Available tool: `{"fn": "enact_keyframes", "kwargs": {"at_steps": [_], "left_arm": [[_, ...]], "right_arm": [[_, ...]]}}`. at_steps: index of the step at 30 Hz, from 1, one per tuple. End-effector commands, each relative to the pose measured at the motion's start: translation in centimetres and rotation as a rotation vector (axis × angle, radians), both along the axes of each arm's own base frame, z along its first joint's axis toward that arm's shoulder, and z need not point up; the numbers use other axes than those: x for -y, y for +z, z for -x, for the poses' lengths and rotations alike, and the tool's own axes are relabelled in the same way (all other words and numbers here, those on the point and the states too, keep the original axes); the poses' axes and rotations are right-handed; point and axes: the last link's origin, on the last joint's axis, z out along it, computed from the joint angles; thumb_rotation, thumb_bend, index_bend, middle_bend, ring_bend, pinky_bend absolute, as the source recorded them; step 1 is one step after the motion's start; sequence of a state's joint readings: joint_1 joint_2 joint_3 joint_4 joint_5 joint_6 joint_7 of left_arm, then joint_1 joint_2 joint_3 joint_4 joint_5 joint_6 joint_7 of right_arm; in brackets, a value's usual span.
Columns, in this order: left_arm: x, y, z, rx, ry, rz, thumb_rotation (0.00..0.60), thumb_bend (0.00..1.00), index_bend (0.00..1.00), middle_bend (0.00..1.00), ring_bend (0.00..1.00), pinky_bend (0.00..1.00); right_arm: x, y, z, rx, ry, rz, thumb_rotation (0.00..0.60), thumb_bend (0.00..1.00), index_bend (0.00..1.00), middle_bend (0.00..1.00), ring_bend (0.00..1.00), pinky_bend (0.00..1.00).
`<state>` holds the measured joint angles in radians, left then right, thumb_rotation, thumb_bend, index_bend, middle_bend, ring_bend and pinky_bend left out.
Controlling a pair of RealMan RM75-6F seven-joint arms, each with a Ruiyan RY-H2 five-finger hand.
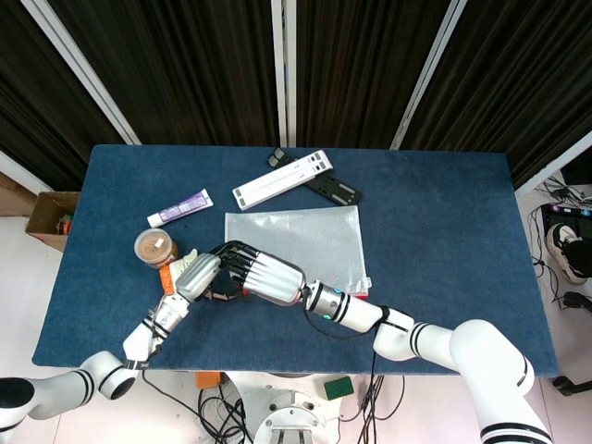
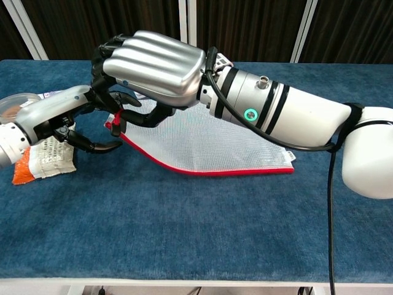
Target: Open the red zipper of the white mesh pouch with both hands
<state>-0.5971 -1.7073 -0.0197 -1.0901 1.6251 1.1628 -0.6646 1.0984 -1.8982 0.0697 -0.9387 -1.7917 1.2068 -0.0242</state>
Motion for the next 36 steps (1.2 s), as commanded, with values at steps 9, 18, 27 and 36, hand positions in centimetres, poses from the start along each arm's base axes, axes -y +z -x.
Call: {"fn": "enact_keyframes", "kwargs": {"at_steps": [9, 18, 27, 36], "left_arm": [[0.1, -0.3, 1.0, 0.116, 0.086, 0.068, 0.600, 0.44, 0.65, 0.23, 0.11, 0.17], [-0.2, 0.2, 0.8, 0.209, 0.113, 0.097, 0.600, 0.50, 0.65, 0.23, 0.11, 0.17], [-0.1, 0.5, 0.8, 0.332, 0.168, 0.154, 0.600, 0.54, 0.65, 0.23, 0.11, 0.17], [-0.2, 0.8, 1.3, 0.405, 0.210, 0.180, 0.600, 0.55, 0.66, 0.23, 0.10, 0.17]], "right_arm": [[-0.5, 0.4, 1.6, 0.004, -0.014, 0.016, 0.600, 0.49, 0.85, 0.39, 0.17, 0.21], [-1.0, 0.2, 2.8, -0.007, -0.022, 0.046, 0.600, 0.49, 0.86, 0.39, 0.17, 0.18], [-1.3, 0.1, 3.4, -0.035, 0.007, 0.096, 0.600, 0.49, 0.87, 0.38, 0.17, 0.13], [-1.4, 0.5, 4.1, -0.043, 0.005, 0.115, 0.600, 0.49, 0.87, 0.38, 0.16, 0.12]]}}
